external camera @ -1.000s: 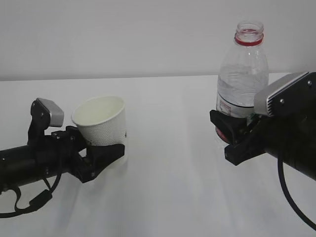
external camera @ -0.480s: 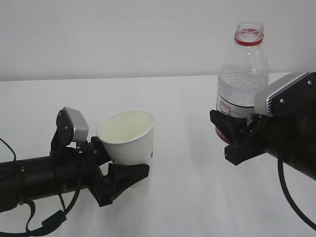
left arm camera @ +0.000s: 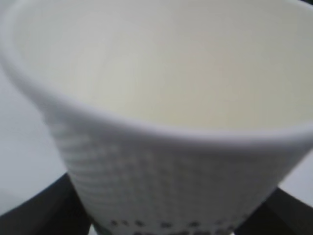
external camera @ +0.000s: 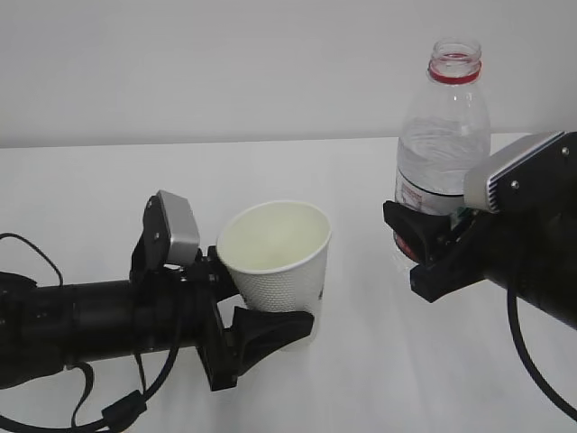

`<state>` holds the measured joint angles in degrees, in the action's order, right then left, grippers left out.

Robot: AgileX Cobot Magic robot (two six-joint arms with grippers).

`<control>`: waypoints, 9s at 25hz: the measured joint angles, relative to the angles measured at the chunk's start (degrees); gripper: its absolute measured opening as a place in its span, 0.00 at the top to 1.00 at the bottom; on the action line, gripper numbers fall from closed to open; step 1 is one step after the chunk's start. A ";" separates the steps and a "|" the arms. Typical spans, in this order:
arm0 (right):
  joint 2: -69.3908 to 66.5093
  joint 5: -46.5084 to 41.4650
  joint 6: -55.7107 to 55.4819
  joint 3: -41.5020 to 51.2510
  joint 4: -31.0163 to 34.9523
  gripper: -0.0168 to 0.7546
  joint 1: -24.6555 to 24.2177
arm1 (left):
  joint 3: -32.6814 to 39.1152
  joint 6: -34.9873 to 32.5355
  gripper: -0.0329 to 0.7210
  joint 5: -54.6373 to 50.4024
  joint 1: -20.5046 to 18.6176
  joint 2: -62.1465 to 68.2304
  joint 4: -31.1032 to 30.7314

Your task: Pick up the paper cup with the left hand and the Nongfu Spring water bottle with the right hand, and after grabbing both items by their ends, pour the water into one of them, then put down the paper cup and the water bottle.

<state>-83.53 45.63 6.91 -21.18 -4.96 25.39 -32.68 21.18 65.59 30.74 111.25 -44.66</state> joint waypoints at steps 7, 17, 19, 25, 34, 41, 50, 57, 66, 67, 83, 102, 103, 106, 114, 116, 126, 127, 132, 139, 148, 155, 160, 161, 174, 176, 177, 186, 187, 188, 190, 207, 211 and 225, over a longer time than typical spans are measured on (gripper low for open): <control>0.00 -0.12 0.00 0.00 0.00 0.38 0.00 | -3.49 0.84 0.23 -0.81 4.35 0.00 -0.39; 0.00 -0.19 0.00 0.00 0.00 0.38 0.00 | -3.49 1.82 0.24 -1.90 5.32 0.00 -0.99; 0.00 -0.19 0.00 0.00 0.00 0.38 0.00 | -3.49 1.82 0.24 -1.98 5.32 0.00 -1.35; 2.29 -1.04 0.00 1.04 0.55 0.38 0.00 | -3.49 1.91 0.24 -2.02 5.32 0.00 -1.91; 10.90 -8.79 0.98 4.74 3.62 0.38 0.00 | -3.49 1.91 0.24 -2.11 5.32 0.00 -2.95; 17.29 -16.93 1.34 5.28 4.96 0.38 0.00 | -3.49 1.91 0.24 -2.11 5.32 0.00 -4.25; 22.00 -25.26 1.34 5.28 5.61 0.38 0.00 | -3.49 1.91 0.24 -2.11 7.89 0.00 -4.47; 22.83 -27.45 2.48 5.28 5.61 0.38 0.00 | -3.49 1.91 0.25 -5.09 8.36 0.00 -4.36; 22.83 -23.99 11.49 5.28 10.39 0.38 0.00 | -5.92 1.81 0.25 -6.39 8.36 0.59 -4.46; 22.83 -23.62 12.33 5.28 10.74 0.38 0.00 | -6.07 1.81 0.25 -6.30 8.36 0.86 -4.46; 20.75 -20.59 22.39 5.28 11.18 0.38 0.00 | -6.30 1.72 0.26 -5.07 8.39 1.37 -5.75; 20.75 -20.59 36.58 5.28 11.18 0.38 0.00 | -6.41 0.32 0.26 -2.93 8.39 4.43 -6.33; 20.75 -20.59 37.32 5.28 11.18 0.38 0.00 | -6.41 0.31 0.26 -2.93 8.39 4.43 -6.44; 20.75 -20.59 38.77 5.28 11.18 0.38 0.00 | -6.41 0.22 0.27 -2.54 8.39 4.43 -7.03; 20.75 -20.59 43.39 5.28 11.18 0.38 0.00 | -6.41 0.10 0.27 -1.79 10.20 4.43 -8.97; 20.75 -20.59 44.13 5.28 11.18 0.38 0.00 | -6.41 0.10 0.27 -1.70 10.49 4.43 -9.22; 20.75 -20.59 55.50 5.28 17.57 0.38 0.00 | -6.41 1.61 0.27 -0.47 10.62 4.43 -9.81; 20.75 -20.59 56.52 5.28 17.96 0.38 0.00 | -6.41 1.63 0.27 -0.47 10.62 4.43 -9.81; 20.75 -20.05 59.74 5.28 18.44 0.38 0.00 | -6.41 1.73 0.27 -0.47 10.62 4.43 -9.81; 20.75 -19.22 62.85 5.28 18.55 0.38 0.00 | -6.41 1.73 0.27 -0.82 10.62 4.43 -9.81; 20.75 -19.22 68.66 5.28 18.66 0.38 0.00 | -6.41 1.85 0.28 -1.68 10.62 4.43 -9.81; 20.75 -17.44 71.86 5.28 18.66 0.38 0.00 | -6.41 1.85 0.28 -2.01 10.62 4.43 -9.81; 20.75 -16.85 74.47 5.28 18.66 0.38 0.00 | -6.41 1.85 0.28 -2.01 10.62 4.43 -9.81; 20.75 -16.85 75.24 5.28 18.66 0.38 0.00 | -6.41 1.85 0.28 -2.01 10.62 4.43 -9.81; 20.75 -16.63 79.75 5.28 18.99 0.38 0.00 | -6.41 1.85 0.28 -2.01 10.62 4.43 -9.81; 20.75 -16.63 80.80 5.28 19.02 0.38 0.00 | -6.41 1.85 0.28 -2.01 10.62 4.43 -9.81; 20.75 -16.63 81.30 5.28 19.11 0.38 0.00 | -6.41 1.85 0.28 -2.01 10.62 4.43 -9.84; 20.75 -14.88 83.30 5.28 19.11 0.38 0.00 | -6.41 1.85 0.28 -2.01 10.62 4.43 -9.93; 20.75 -14.77 83.42 5.28 19.11 0.38 0.00 | -6.41 1.85 0.28 -2.01 10.62 4.43 -9.93; 20.75 -14.66 83.68 5.28 19.11 0.38 0.00 | -6.41 1.85 0.28 -2.01 10.62 4.43 -9.93; 20.75 -14.31 84.06 5.28 19.11 0.38 0.00 | -6.41 1.85 0.28 -2.01 10.62 4.43 -9.93; 20.75 -10.32 84.54 5.28 19.79 0.38 0.00 | -6.41 1.85 0.28 -2.01 10.62 4.43 -9.93; 20.75 -10.24 85.45 5.28 19.92 0.38 0.00 | -6.41 1.85 0.28 -2.01 10.62 4.43 -9.93; 20.75 -9.09 87.70 5.28 19.96 0.38 0.00 | -6.41 1.85 0.28 -2.01 10.62 4.43 -9.71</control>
<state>-62.78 36.54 94.61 -15.90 15.01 25.39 -39.09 23.03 63.57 41.36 115.68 -54.38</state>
